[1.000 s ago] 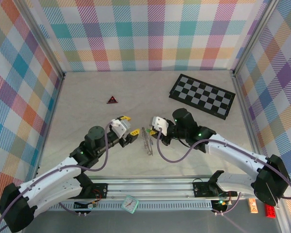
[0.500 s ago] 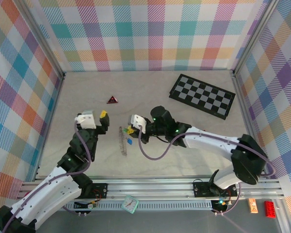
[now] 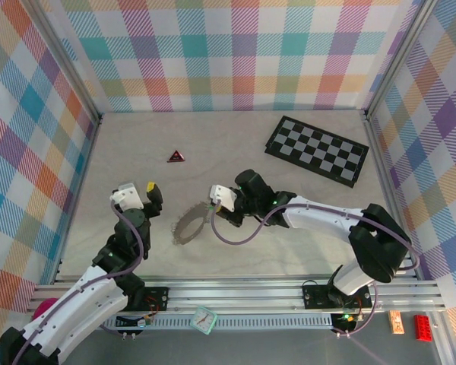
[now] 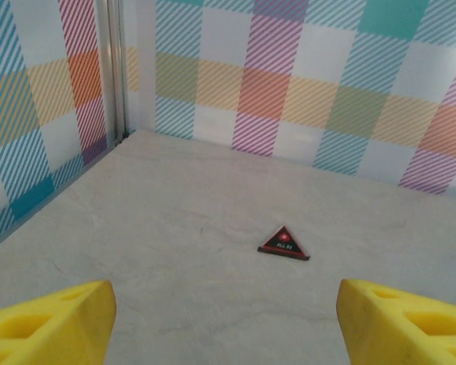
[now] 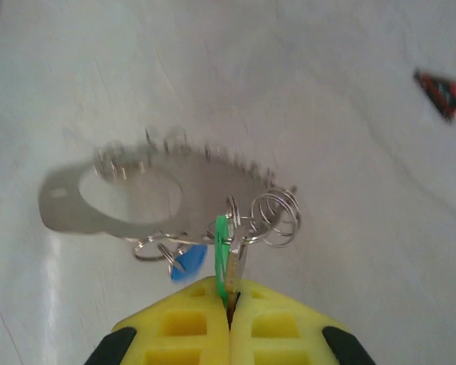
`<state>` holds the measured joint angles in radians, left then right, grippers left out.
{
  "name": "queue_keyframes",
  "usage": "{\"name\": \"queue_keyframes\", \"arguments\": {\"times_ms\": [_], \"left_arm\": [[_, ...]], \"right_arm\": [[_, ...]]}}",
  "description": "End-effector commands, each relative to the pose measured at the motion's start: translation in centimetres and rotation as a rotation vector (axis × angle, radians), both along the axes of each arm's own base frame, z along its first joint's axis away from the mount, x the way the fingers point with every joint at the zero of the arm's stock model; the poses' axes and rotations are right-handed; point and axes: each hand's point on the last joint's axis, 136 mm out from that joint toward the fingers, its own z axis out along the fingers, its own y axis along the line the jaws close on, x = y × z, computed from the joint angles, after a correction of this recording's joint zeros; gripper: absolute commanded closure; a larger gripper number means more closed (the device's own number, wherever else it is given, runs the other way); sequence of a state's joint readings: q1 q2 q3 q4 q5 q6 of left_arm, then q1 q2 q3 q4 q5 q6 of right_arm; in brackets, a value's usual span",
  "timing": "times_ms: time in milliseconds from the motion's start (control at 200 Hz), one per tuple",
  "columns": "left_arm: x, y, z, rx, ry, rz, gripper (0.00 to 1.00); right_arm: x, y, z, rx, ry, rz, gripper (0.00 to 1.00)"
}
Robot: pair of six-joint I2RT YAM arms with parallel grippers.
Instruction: Put the keys on the keyring
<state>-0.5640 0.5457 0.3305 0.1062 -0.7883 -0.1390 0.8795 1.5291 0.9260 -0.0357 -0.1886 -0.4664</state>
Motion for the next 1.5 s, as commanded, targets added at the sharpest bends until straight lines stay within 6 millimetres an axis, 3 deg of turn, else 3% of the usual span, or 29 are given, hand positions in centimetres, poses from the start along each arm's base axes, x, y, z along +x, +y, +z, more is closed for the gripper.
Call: {"name": "queue_keyframes", "arguments": {"times_ms": [0,160,340,710,745,915,1040,1125,1235,1365,1495], "left_arm": [[0.1,0.8,-1.7,0.012,0.030,0.045,0.25],[0.3,0.6,-2.8,0.034,0.055,0.039,0.28],[0.9,0.6,-3.2,0.082,0.085,0.032,0.28],[1.5,0.8,-3.1,0.111,0.091,0.037,0.29],[1.6,0.9,-3.0,0.116,0.088,0.039,0.29],[2.0,1.4,-2.9,0.141,0.095,0.046,0.28],[2.5,1.8,-3.2,0.148,0.103,0.051,0.23],[2.9,2.2,-3.5,0.147,0.110,0.051,0.19],[3.6,2.5,-4.3,0.136,0.124,0.041,0.12],[4.7,2.3,-5.2,0.138,0.152,-0.001,0.09],[5.9,1.9,-6.2,0.139,0.162,-0.035,0.05]], "right_arm": [[-0.7,-4.0,-2.5,-0.198,-0.017,0.000,1.00],[-1.1,-8.1,-5.6,-0.423,-0.017,-0.020,1.00],[-1.4,-11.5,-8.3,-0.622,-0.007,-0.022,1.00],[-1.4,-15.3,-11.5,-0.867,0.008,-0.018,1.00],[-1.4,-15.5,-11.5,-0.876,0.000,-0.022,0.95],[-0.9,-15.8,-10.2,-0.837,-0.026,-0.059,0.63],[0.3,-15.9,-8.4,-0.730,-0.021,-0.145,0.53],[2.4,-15.5,-5.9,-0.549,-0.010,-0.286,0.50],[5.9,-15.8,-1.3,-0.157,-0.007,-0.515,0.47],[10.2,-21.8,2.5,0.182,-0.133,-0.862,0.40],[12.1,-28.6,1.9,0.278,-0.251,-1.099,0.37]]}}
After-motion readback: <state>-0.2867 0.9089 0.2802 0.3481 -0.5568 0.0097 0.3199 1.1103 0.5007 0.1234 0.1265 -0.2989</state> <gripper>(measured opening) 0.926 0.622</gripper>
